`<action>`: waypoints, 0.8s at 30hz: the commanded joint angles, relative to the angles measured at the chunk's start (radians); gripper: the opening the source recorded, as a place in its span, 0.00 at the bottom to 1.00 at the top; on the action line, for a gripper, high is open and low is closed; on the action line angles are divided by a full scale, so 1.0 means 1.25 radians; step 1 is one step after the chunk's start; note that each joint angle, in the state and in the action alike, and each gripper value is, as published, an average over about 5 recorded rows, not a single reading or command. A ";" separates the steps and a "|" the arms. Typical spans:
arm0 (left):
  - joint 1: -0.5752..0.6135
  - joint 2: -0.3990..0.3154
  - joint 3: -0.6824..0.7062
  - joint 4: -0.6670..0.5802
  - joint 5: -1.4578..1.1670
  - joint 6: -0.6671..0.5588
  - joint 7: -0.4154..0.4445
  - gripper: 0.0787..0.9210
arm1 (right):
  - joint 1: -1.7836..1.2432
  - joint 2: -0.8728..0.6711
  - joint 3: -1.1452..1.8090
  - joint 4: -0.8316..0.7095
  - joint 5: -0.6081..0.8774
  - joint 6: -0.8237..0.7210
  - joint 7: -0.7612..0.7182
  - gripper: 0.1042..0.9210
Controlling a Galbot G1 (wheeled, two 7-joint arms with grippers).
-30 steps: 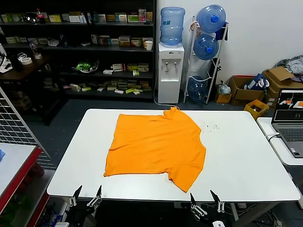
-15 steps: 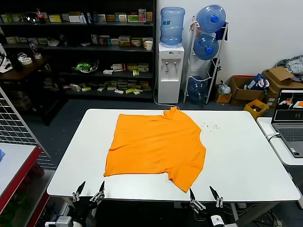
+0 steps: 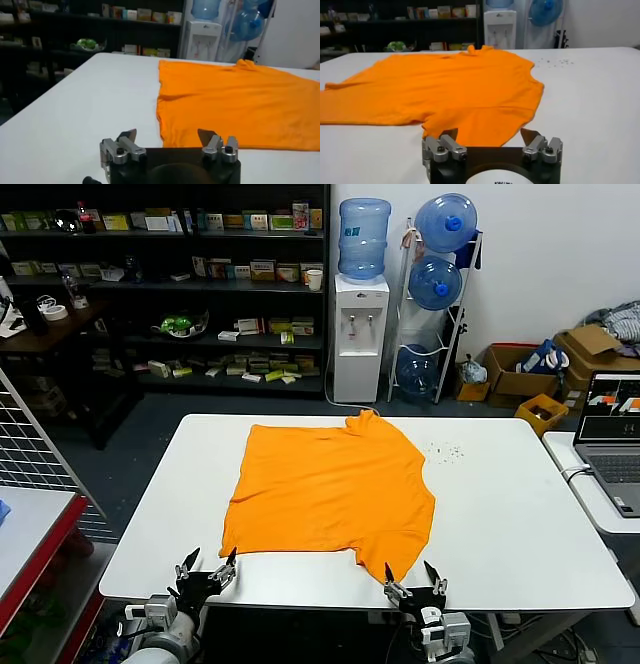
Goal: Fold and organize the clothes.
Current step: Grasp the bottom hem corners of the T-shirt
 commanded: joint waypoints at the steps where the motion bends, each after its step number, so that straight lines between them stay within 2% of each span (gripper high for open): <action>1: -0.058 -0.001 0.029 0.050 -0.019 0.041 -0.003 0.84 | 0.043 0.005 -0.019 -0.041 0.001 -0.030 0.013 0.87; 5: -0.058 -0.002 0.034 0.050 -0.019 0.044 -0.007 0.71 | 0.036 0.005 -0.019 -0.033 0.003 -0.027 0.012 0.77; 18: -0.060 -0.006 0.039 0.062 -0.021 0.043 -0.004 0.28 | 0.017 0.003 -0.017 -0.030 0.013 -0.029 0.015 0.33; 24: -0.044 -0.004 0.039 0.019 -0.035 0.041 -0.015 0.08 | -0.002 -0.007 -0.015 -0.001 0.022 -0.022 0.017 0.11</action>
